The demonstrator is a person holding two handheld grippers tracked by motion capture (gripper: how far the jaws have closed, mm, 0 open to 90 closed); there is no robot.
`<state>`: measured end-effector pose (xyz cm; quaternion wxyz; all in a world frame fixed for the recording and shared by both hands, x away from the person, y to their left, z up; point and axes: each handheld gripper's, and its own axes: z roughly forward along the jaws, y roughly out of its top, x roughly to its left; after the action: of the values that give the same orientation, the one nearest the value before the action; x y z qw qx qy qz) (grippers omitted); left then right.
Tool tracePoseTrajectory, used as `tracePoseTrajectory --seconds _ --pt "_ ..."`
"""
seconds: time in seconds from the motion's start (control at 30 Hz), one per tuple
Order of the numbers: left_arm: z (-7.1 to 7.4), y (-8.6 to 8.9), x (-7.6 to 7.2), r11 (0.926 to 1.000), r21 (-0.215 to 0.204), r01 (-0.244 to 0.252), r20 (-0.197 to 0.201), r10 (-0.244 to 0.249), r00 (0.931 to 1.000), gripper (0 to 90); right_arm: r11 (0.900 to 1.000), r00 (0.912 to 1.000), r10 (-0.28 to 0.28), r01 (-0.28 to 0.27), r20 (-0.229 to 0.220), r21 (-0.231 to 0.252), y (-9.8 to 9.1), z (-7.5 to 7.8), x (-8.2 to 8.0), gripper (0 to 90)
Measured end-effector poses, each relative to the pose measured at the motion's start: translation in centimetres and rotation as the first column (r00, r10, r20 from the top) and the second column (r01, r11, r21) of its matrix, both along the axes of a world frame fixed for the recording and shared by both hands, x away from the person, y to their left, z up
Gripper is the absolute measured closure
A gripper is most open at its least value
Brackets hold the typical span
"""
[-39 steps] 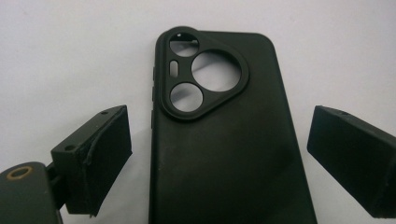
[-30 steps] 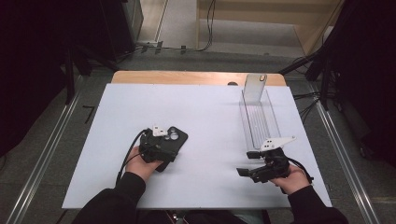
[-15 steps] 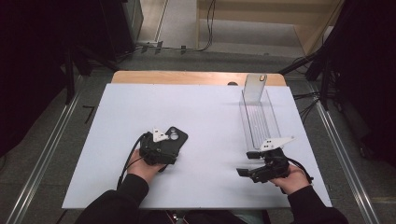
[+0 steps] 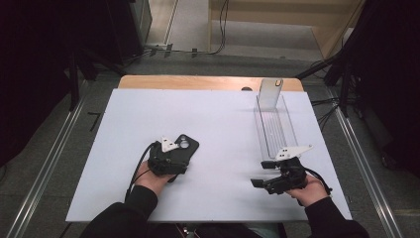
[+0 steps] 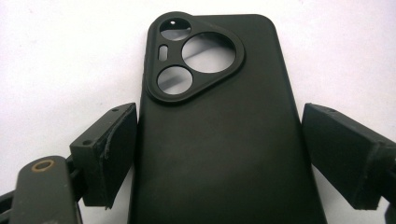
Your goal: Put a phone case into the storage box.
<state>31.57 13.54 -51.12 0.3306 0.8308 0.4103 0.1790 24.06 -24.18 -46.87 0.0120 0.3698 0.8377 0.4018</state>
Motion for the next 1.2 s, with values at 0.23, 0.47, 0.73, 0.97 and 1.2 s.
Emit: tracePoseTrajectory --seconds 0.23,0.47,0.73,0.97,1.2 --pt "0.1 0.0 0.1 1.0000 0.003 -0.003 -0.005 0.003 1.0000 14.6 1.0000 1.0000 -0.001 0.001 0.001 0.002 0.0 0.0 0.0 17.1" --pt "0.4 -0.2 0.2 0.9999 0.009 -0.006 -0.021 0.006 0.9998 15.3 1.0000 1.0000 0.002 -0.002 0.002 0.003 0.0 0.1 0.0 17.1" --pt "2.2 -0.1 0.2 0.9990 -0.044 0.005 -0.007 -0.005 1.0000 15.3 0.9999 1.0000 0.002 -0.002 0.007 0.016 0.0 0.1 -0.1 17.1" --pt "3.9 0.0 -0.1 0.9939 -0.105 0.034 -0.007 -0.035 0.9994 15.3 0.9998 0.9994 -0.005 0.004 0.036 0.022 0.0 0.3 -0.1 17.1" --pt "5.2 -0.1 -0.8 0.9884 -0.137 0.065 -0.003 -0.066 0.9978 15.2 0.9991 0.9989 -0.011 0.009 0.045 0.042 -0.1 0.3 -0.2 16.9"
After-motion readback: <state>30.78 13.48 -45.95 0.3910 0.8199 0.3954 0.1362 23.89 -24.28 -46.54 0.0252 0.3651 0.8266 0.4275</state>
